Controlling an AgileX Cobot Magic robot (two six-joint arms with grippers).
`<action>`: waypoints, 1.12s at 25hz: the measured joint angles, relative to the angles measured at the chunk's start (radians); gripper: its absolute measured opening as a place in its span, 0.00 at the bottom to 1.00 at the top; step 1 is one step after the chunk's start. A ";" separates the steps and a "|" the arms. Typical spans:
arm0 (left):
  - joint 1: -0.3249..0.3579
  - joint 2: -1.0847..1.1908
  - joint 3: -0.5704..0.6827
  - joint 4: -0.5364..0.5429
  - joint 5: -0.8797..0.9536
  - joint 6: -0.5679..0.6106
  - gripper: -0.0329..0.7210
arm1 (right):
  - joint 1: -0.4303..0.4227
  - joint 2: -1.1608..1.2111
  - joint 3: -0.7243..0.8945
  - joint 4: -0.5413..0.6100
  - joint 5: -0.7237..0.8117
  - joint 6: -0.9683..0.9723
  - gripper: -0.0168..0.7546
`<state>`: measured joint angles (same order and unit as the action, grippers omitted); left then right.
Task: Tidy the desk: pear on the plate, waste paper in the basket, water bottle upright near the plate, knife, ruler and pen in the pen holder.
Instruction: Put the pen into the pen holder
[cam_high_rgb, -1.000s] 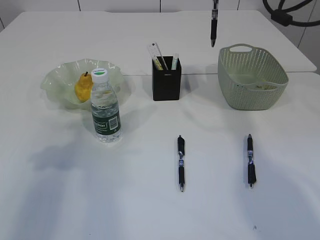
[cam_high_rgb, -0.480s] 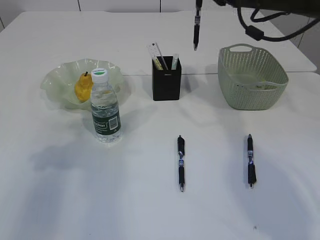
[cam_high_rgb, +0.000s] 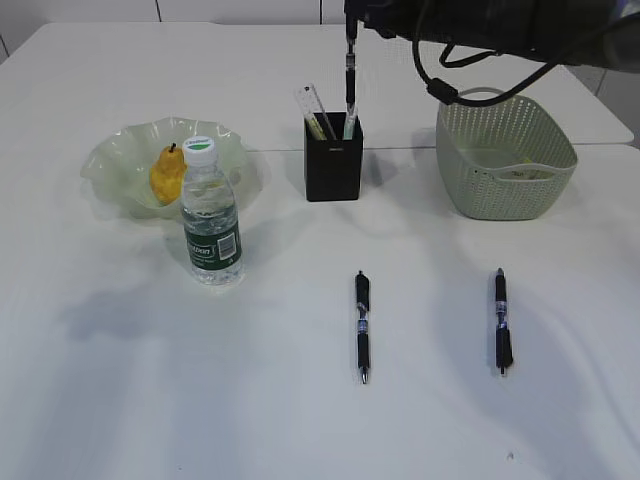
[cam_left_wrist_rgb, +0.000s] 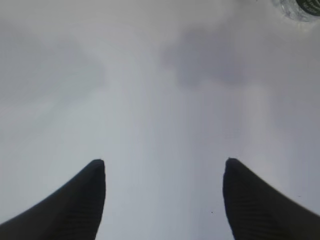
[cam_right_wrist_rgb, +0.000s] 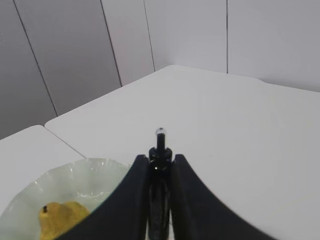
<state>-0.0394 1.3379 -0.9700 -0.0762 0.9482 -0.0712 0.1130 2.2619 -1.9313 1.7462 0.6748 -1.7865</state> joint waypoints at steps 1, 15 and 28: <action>0.000 0.000 0.000 0.000 -0.002 0.000 0.73 | 0.002 0.020 -0.024 0.002 -0.006 0.000 0.14; 0.000 0.000 0.000 0.006 -0.025 0.000 0.73 | 0.002 0.189 -0.134 0.008 -0.041 0.011 0.14; 0.000 0.000 0.000 0.006 -0.025 0.000 0.73 | 0.002 0.220 -0.135 0.012 -0.046 0.057 0.34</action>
<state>-0.0394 1.3379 -0.9700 -0.0706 0.9234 -0.0712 0.1151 2.4820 -2.0660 1.7578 0.6293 -1.7290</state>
